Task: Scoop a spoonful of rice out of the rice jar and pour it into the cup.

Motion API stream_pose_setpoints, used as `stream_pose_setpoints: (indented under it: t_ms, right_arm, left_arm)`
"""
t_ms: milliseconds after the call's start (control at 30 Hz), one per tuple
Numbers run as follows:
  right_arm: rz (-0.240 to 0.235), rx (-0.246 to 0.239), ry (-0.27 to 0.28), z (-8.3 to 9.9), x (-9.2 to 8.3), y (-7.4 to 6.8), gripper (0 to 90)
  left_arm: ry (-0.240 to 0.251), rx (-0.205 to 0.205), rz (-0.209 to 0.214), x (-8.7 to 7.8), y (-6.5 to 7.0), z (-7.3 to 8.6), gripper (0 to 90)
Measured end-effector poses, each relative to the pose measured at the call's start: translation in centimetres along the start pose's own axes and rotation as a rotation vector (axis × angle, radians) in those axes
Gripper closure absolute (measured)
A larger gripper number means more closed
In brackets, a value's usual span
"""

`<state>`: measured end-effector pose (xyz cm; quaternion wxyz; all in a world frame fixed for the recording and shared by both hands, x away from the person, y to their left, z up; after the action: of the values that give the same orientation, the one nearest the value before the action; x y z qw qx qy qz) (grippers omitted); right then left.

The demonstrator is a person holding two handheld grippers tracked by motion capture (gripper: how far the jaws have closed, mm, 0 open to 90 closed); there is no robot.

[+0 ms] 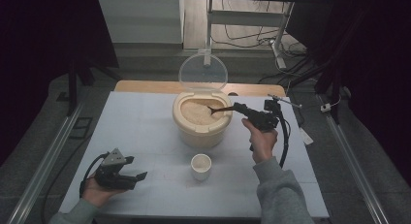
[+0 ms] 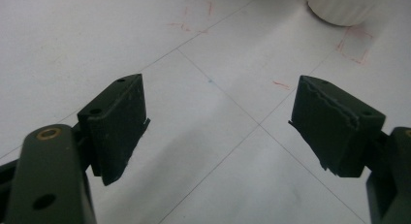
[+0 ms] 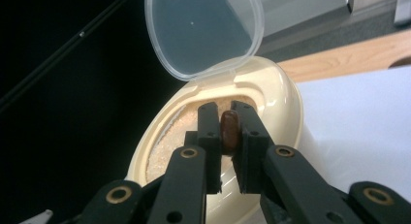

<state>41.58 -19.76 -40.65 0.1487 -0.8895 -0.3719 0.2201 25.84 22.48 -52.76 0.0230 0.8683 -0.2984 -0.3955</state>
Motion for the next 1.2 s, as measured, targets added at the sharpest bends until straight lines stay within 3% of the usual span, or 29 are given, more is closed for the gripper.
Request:
stream_pose_setpoints:
  t_ms: [267,633,1200]
  right_arm:
    - [-0.020,0.105,0.003,0.2,-0.2,0.8,82.9]
    - [-0.036,0.212,0.019,0.2,-0.6,1.5,82.9]
    - [-0.085,0.295,0.054,0.5,-1.6,2.3,82.9]
  left_arm:
    - [-0.003,0.001,-0.001,0.1,0.0,0.0,20.3]
    - [-0.003,0.003,-0.002,0.1,0.0,0.0,20.6]
    - [-0.011,0.015,-0.008,0.2,0.1,0.0,20.9]
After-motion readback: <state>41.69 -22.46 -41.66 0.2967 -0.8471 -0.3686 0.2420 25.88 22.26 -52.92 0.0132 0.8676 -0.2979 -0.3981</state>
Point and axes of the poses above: each handheld gripper's, and its own axes: x roughly forward along the jaws, z roughly out of its underside, y roughly to its right, the point moved 2 cm from there along x, roughly forward along the jaws, and after that the axes turned 14 degrees about -x, right-handed, at the moved point
